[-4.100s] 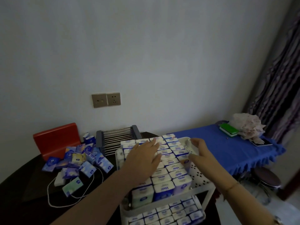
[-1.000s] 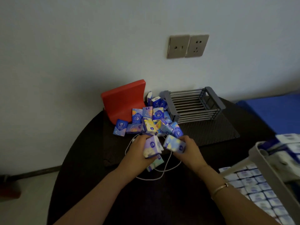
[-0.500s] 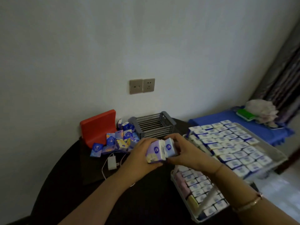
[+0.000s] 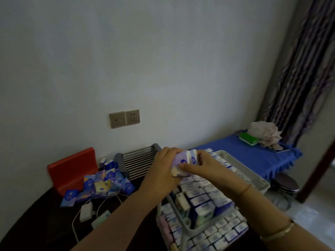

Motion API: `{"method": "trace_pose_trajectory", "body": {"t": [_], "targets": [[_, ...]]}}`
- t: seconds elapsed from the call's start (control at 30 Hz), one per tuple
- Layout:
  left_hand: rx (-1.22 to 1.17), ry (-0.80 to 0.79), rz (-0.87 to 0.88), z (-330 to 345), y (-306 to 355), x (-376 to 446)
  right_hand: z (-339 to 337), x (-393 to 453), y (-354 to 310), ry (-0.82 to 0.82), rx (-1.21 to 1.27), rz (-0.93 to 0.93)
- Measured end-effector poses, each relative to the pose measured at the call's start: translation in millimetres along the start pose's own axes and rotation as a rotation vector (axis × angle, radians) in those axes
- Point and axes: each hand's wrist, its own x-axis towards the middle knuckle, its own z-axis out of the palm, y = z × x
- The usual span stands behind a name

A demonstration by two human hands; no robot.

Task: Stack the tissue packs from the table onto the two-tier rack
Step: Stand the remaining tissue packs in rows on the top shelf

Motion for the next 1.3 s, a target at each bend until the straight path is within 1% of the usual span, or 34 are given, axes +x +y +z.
{"method": "trace_pose_trajectory", "body": {"t": [0.1, 0.17, 0.23, 0.3, 0.37, 0.43, 0.5, 0.57, 0.63, 0.77, 0.83, 0.97, 1.07, 1.13, 1.2, 1.3], "targets": [[0.015, 0.015, 0.045, 37.5, 29.6, 29.0, -47.8, 4.2, 18.4, 0.056, -0.03, -0.023], [-0.037, -0.011, 0.048, 60.7, 48.4, 43.0, -84.1, 7.2, 31.3, 0.065, -0.025, -0.029], [-0.11, -0.117, -0.001, 80.0, 61.5, 50.4, -122.9, 5.2, 40.6, 0.029, -0.001, -0.03], [-0.128, -0.225, -0.054, 96.6, 66.0, 52.6, -160.2, -0.3, 49.9, -0.012, -0.085, -0.021], [-0.054, -0.295, -0.082, 108.6, 63.7, 51.4, -191.4, -4.7, 60.7, -0.096, -0.179, -0.001], [0.107, -0.367, -0.082, 115.9, 59.1, 50.3, -212.0, -7.3, 69.8, -0.197, -0.292, 0.023], [0.238, -0.463, -0.112, 120.7, 53.6, 47.7, -222.9, -7.9, 76.9, -0.26, -0.371, 0.027], [0.333, -0.532, -0.127, 123.5, 51.4, 44.5, -224.9, -8.0, 80.2, -0.325, -0.376, -0.002], [0.409, -0.533, -0.112, 126.0, 50.0, 42.0, -219.6, -3.9, 82.1, -0.379, -0.437, -0.06], [0.45, -0.543, -0.114, 128.1, 50.2, 40.0, -194.4, 4.0, 81.4, -0.424, -0.597, -0.163], [0.456, -0.548, -0.119, 127.6, 50.2, 40.3, -181.5, 6.9, 83.4, -0.431, -0.63, -0.183], [0.46, -0.525, -0.112, 128.4, 48.9, 39.0, -170.8, 2.9, 90.3, -0.404, -0.563, -0.148], [0.458, -0.528, -0.114, 128.6, 49.3, 38.7, -169.8, -4.0, 101.9, -0.356, -0.587, -0.183], [0.456, -0.533, -0.12, 128.3, 50.7, 39.4, -169.8, -8.3, 108.0, -0.387, -0.595, -0.198], [0.46, -0.538, -0.125, 127.7, 52.9, 39.2, -169.2, -14.6, 108.4, -0.433, -0.539, -0.154], [0.457, -0.539, -0.132, 126.6, 56.5, 38.5, -167.1, -21.1, 106.3, -0.438, -0.431, -0.05]]}}
